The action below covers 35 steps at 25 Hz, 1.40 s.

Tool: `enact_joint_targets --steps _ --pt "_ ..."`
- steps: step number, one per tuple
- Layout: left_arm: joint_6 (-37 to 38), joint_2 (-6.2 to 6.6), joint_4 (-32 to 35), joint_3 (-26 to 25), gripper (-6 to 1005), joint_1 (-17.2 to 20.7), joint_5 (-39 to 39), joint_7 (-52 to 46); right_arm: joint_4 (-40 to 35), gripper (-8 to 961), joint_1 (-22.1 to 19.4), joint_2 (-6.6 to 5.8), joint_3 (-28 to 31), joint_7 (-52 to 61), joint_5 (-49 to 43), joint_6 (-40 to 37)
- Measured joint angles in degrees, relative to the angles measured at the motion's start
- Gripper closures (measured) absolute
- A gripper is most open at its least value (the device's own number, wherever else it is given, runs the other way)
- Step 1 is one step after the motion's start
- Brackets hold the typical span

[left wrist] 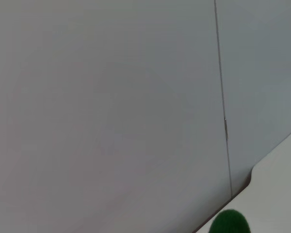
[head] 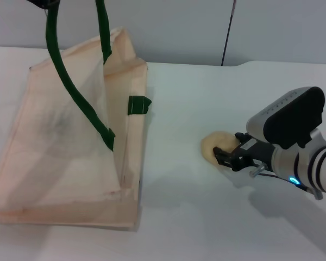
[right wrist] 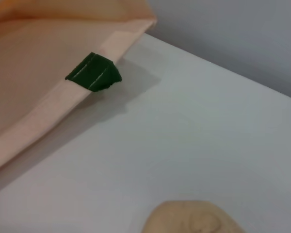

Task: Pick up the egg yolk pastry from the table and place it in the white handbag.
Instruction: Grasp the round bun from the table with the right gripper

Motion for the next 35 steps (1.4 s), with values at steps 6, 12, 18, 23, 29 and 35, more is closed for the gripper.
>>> enact_joint_targets --steps 6,12,18,23,29,35 --pt "0.2 0.11 -0.3 0.0 878 -0.1 0.2 0.0 -1.0 319 1.3 0.08 -1.0 -0.1 0.8 0.1" --pt "0.4 0.17 -0.5 0.0 878 -0.2 0.3 0.1 -1.2 363 1.5 0.21 -1.0 -0.1 0.8 -0.1" --pt "0.5 0.21 -0.5 -0.3 878 -0.2 0.4 0.1 -1.3 376 1.6 0.18 -0.7 -0.1 0.9 -0.3" --pt "0.3 0.20 -0.5 -0.8 878 -0.2 0.7 0.2 -0.9 383 1.6 -0.06 -0.4 -0.2 0.8 -0.5" --pt "0.2 0.17 -0.5 -0.8 880 -0.2 1.1 0.3 0.1 391 1.6 -0.37 0.2 -0.4 0.1 -0.6" --pt "0.3 0.14 -0.6 -0.8 880 -0.2 1.1 0.4 1.7 398 1.6 -1.17 1.0 -0.5 0.0 -0.6"
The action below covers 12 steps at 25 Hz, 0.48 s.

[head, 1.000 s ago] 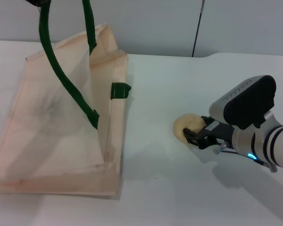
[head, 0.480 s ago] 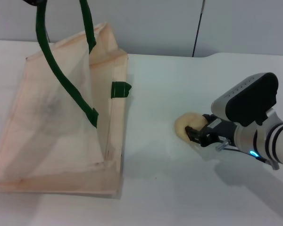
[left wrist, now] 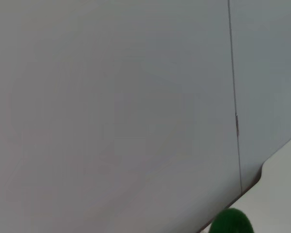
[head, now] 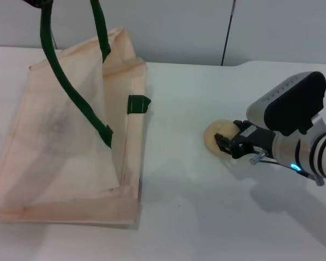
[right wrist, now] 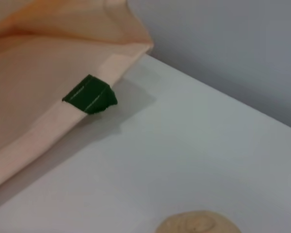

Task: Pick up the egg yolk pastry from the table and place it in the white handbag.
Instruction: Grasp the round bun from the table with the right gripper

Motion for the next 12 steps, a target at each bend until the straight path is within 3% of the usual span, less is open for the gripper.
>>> enact_joint_targets --steps 12 --pt "0.2 0.08 0.0 -0.1 879 0.2 0.0 0.0 1.9 436 -0.7 -0.97 0.8 -0.1 0.0 0.1"
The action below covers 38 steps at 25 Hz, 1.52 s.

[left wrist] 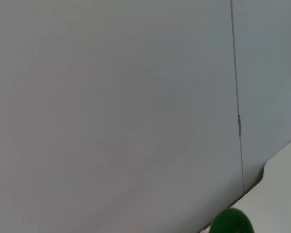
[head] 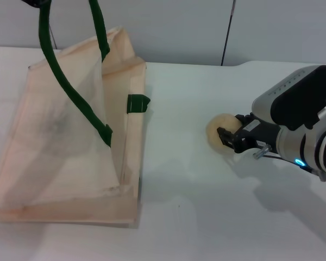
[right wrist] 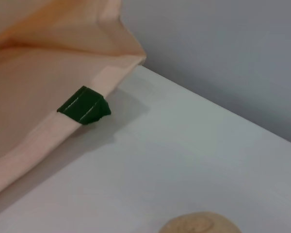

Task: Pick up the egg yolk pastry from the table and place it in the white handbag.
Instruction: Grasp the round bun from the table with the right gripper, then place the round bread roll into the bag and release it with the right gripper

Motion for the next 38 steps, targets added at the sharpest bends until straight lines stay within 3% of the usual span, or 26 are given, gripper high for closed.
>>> enact_joint_targets --steps 12,18,22,33,38 --pt "0.1 0.00 0.0 -0.1 880 -0.1 0.0 0.0 0.0 443 0.0 -0.06 1.3 0.0 0.5 -1.0" --pt "0.1 0.00 0.0 -0.1 879 -0.1 0.0 0.0 -0.2 446 0.1 1.06 3.7 0.0 0.1 -4.3" --pt "0.2 0.00 -0.7 -0.1 879 -0.2 0.0 0.2 0.3 452 -0.3 1.12 4.1 0.0 0.0 -3.8" --pt "0.9 -0.02 -1.3 -0.1 880 -0.1 -0.5 1.0 12.8 458 -2.6 -1.26 0.4 -0.1 -4.0 -2.3" --pt "0.6 0.03 0.2 -0.2 879 -0.5 -1.1 0.7 14.5 459 -1.9 -2.03 -1.3 -0.1 -4.4 -1.8"
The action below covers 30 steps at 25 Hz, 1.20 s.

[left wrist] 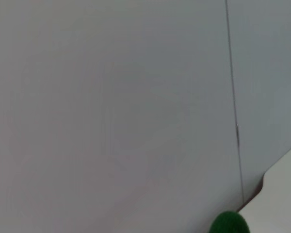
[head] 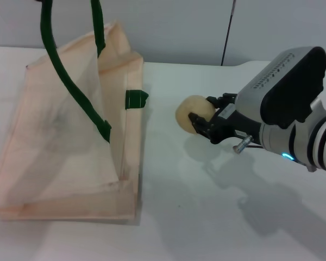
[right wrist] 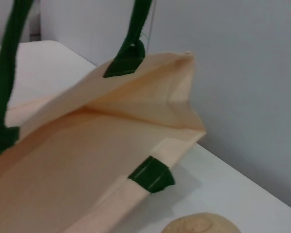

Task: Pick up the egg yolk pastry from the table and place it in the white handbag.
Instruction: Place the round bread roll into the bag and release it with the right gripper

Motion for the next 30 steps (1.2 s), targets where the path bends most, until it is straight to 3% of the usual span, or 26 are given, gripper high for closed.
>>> enact_joint_targets --steps 8,18,24,30 --pt "-2.3 0.11 1.4 -1.6 879 -1.8 -3.2 0.1 0.7 465 2.7 -1.09 -2.9 0.0 0.5 5.4" --pt "-3.3 0.01 3.4 -1.6 880 -2.7 -3.4 -0.3 -2.5 470 7.7 -0.89 -6.9 0.6 0.9 10.1" --pt "-3.3 -0.04 3.4 -1.6 879 -2.7 -3.4 -0.3 -2.8 473 10.2 -1.42 -9.6 0.7 1.2 14.0" --pt "-3.3 -0.04 3.4 -1.4 880 -3.1 -3.4 -0.4 -5.6 475 15.5 -1.49 -13.2 0.9 1.3 15.8"
